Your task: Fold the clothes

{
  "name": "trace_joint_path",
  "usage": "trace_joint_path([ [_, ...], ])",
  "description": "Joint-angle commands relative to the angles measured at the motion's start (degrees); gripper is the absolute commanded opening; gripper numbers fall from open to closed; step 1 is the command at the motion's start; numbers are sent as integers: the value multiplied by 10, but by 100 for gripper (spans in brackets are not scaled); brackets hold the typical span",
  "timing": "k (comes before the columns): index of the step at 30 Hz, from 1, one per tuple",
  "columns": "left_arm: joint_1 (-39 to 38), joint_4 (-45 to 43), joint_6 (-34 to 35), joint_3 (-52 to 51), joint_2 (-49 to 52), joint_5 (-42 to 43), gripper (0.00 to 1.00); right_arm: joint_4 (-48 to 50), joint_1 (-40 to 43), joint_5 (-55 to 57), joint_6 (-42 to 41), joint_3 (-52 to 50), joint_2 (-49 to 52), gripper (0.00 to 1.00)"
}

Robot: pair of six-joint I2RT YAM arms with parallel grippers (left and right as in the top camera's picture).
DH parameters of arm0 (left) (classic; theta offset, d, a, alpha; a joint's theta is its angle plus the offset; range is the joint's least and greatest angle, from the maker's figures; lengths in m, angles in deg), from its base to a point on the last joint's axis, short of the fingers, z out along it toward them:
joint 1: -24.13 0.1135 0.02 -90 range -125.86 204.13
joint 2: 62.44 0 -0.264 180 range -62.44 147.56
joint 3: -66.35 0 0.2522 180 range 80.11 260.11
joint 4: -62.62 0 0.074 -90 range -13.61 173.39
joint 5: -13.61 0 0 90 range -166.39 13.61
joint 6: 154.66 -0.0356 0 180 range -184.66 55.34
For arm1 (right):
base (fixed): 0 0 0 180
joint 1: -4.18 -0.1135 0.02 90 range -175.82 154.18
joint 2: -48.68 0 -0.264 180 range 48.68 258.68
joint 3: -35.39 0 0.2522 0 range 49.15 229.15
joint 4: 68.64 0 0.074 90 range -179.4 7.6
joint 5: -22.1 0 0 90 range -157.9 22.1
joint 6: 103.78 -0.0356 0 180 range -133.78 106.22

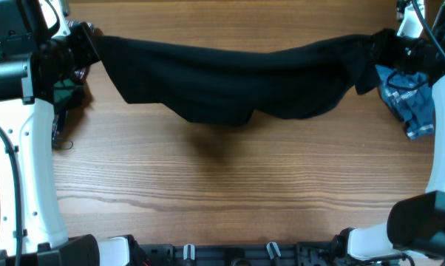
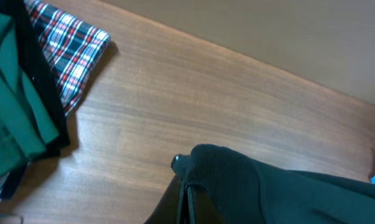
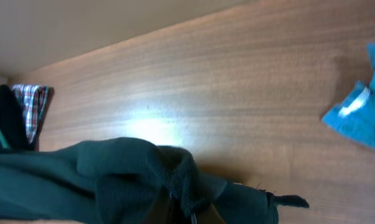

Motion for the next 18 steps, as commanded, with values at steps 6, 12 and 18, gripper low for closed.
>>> trace_joint_path([
  [6,5,83,12,12,-107,-14,4,-81,6,-18,-2,11,-125,4],
  [12,5,143,12,12,-179,-21,4,-129,6,-18,-3,11,-188,4],
  [18,5,179,29,12,-204,-58,4,-167,6,-1,-3,7,-209,4],
])
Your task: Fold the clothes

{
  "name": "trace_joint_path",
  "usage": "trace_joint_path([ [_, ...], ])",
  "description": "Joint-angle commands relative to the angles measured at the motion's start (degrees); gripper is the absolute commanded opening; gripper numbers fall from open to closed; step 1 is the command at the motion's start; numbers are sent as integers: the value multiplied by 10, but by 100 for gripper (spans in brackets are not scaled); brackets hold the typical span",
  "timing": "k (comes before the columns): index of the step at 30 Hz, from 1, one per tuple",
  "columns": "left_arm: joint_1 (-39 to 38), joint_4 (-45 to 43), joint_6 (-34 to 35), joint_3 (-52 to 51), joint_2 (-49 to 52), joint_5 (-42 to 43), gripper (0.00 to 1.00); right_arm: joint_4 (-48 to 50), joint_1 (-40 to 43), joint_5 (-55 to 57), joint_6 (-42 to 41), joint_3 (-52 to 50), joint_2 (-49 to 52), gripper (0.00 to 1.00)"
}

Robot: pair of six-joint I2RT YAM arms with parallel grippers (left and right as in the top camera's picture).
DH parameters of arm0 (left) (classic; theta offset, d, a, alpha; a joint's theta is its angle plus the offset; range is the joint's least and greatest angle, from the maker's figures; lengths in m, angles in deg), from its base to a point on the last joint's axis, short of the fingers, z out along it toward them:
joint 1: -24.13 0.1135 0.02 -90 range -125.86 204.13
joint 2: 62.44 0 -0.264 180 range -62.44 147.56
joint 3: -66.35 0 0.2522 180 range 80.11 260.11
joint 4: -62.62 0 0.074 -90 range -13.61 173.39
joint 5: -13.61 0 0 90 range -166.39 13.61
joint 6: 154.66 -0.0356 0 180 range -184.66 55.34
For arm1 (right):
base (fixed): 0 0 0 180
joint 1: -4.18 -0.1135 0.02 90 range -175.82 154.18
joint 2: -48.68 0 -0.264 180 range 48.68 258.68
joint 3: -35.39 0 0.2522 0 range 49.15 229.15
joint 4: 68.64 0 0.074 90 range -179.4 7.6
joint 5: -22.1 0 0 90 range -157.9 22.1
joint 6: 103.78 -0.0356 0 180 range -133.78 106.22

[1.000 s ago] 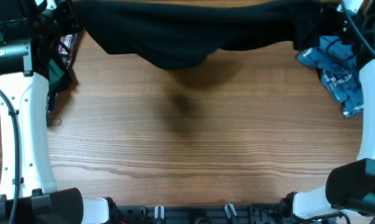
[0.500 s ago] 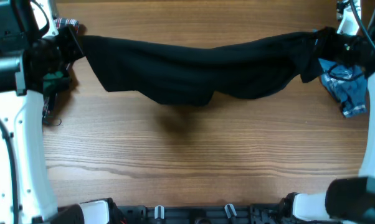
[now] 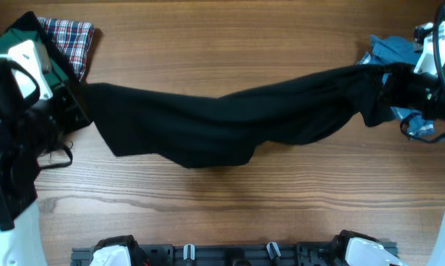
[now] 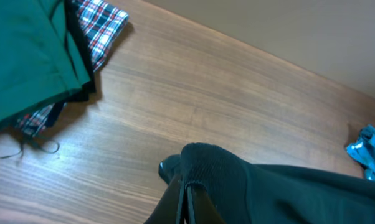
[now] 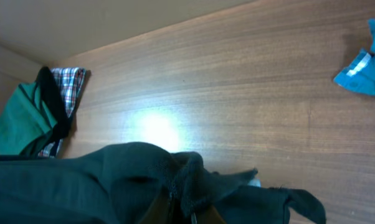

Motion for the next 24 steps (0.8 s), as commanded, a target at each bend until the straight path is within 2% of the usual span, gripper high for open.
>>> trace_joint_path([
  [1,5,-2,13,12,4,-41,4,9,6,16,-4,4,-3,4],
  [5,5,-6,13,12,61,-50,4,33,6,26,-4,-19,41,4],
  [10,5,-15,13,12,179,-50,4,68,6,25,-5,-49,124,4],
  [16,5,-75,24,12,295,-50,4,143,5,8,-19,-49,195,4],
  [19,5,-132,37,12,321,-43,4,228,3,-3,-19,-49,197,4],
  [24,5,-287,43,12,320,-34,4,378,-8,-22,-19,-49,197,4],
])
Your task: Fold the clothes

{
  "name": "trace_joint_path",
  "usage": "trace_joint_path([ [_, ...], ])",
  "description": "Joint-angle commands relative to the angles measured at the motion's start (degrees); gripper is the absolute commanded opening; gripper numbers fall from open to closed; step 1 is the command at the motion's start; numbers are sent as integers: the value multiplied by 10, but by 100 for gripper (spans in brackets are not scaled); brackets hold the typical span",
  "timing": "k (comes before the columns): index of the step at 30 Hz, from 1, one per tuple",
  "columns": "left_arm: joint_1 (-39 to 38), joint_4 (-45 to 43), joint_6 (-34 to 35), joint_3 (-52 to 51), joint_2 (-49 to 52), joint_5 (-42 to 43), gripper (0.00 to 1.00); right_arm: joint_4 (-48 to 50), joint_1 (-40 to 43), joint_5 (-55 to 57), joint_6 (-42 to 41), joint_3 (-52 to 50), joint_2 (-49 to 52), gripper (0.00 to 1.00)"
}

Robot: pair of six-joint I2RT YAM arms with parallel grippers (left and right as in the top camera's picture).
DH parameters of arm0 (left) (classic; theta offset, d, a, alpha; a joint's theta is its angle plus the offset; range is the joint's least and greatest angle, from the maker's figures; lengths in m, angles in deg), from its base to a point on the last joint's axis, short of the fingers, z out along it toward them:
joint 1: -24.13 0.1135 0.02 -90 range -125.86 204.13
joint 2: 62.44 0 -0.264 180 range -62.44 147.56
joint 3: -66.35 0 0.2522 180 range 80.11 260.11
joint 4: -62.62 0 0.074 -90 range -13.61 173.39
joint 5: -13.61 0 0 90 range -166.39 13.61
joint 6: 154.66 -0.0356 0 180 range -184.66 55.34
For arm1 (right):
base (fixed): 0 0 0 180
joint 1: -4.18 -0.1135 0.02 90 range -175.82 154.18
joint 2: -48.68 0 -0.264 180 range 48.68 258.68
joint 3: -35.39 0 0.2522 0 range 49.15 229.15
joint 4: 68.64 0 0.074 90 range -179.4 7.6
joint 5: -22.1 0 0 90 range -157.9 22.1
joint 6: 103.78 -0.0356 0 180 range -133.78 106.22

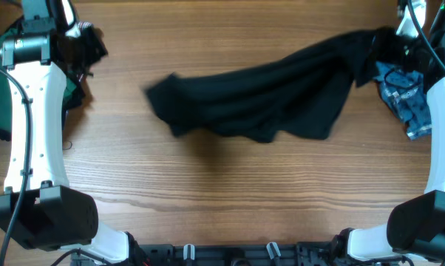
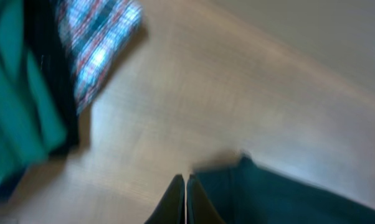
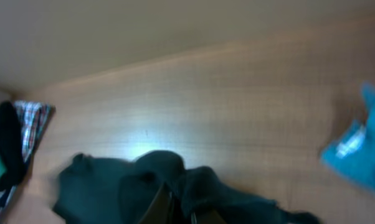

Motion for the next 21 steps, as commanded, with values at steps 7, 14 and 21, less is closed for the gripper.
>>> trace_joint_path([
  [7,5,-112,27,9,-2,28,4,132,-42,-20,-1,2,3,5],
  [14,-14,-29,26,8,3,53,4,105,-50,-18,-2,2,3,91],
  [21,-94,-56,23,7,45,53,12,59,-50,-7,0,2,3,95],
])
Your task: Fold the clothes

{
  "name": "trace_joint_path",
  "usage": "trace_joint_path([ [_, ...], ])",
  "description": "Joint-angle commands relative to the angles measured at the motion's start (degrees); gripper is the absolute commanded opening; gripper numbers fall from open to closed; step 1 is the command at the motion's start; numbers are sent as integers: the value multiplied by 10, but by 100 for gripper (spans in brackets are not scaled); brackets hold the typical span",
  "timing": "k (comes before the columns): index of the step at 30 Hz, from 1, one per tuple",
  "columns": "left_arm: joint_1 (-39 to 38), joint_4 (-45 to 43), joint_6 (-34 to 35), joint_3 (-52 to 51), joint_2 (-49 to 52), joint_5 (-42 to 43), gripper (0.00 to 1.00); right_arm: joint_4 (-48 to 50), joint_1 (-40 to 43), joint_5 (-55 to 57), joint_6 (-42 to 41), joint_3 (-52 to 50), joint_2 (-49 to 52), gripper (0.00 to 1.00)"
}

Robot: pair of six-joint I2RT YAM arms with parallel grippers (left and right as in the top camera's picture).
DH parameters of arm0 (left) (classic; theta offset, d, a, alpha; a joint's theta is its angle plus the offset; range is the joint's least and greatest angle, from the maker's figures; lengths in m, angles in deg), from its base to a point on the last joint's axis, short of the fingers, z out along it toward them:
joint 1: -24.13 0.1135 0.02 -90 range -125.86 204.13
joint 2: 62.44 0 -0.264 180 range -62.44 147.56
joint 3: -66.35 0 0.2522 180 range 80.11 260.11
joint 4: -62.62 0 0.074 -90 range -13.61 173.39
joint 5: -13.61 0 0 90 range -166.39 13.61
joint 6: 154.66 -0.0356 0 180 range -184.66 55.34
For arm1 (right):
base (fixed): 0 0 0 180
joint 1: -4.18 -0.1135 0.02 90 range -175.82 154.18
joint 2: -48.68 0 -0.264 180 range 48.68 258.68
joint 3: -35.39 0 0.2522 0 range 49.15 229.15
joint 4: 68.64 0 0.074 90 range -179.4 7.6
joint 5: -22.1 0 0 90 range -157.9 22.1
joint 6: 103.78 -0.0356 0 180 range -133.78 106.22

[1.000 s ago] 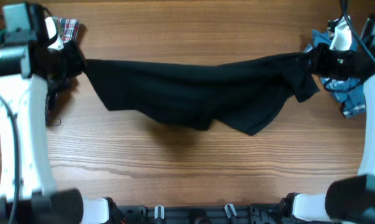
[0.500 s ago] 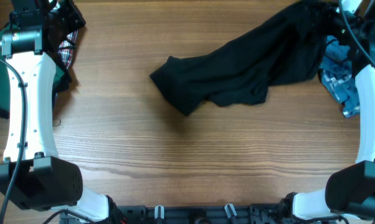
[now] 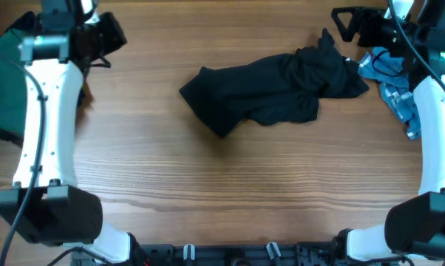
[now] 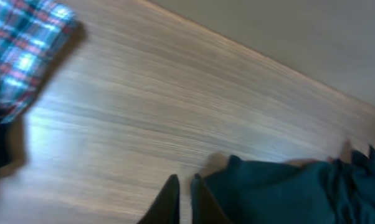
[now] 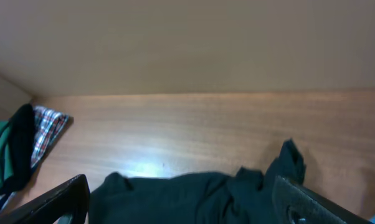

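A black garment point(image 3: 267, 92) lies crumpled on the wooden table point(image 3: 222, 177), right of centre, with no gripper holding it. My left gripper point(image 3: 111, 37) is raised at the far left, well away from the cloth. In the left wrist view the left gripper point(image 4: 184, 179) shows a narrow gap with only wood between its fingers, and the garment point(image 4: 287, 193) lies beyond. My right gripper point(image 3: 344, 24) hovers just past the garment's right end. In the right wrist view the right gripper point(image 5: 181, 183) is spread wide open above the black garment point(image 5: 194, 193).
A green garment pile point(image 3: 1, 81) sits at the left table edge, with a plaid cloth point(image 4: 25, 50) beside it. A blue garment point(image 3: 400, 89) lies at the right edge under the right arm. Bare wood stretches in front of the black garment.
My right gripper has opened and let go of the black garment. The cloth now lies bunched on the table instead of hanging from its right end. Both grippers sit higher and farther back.
First both grippers held the black garment stretched between them above the table's far side, then a little nearer the front. Then the left end was loose and only the right gripper still held cloth. Now neither holds it and it lies in a heap.
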Motion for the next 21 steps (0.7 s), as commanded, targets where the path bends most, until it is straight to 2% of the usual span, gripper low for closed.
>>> trace_joint_path([
  [1,-48,-21,0,6,51,8,15,-33,-2,1,2,2,3,95],
  [5,-78,-44,0,6,122,9,29,-97,-1,1,17,2,3,100],
  [8,-79,-51,0,6,162,49,36,-122,-2,1,17,2,3,99],
  [13,-84,-119,-30,6,222,202,49,-153,-2,-1,30,2,3,99],
  [16,-94,-135,-31,6,235,204,59,-161,-2,-1,31,2,3,99],
  [21,-122,-156,-47,6,243,208,70,-167,-2,-1,32,2,3,99],
])
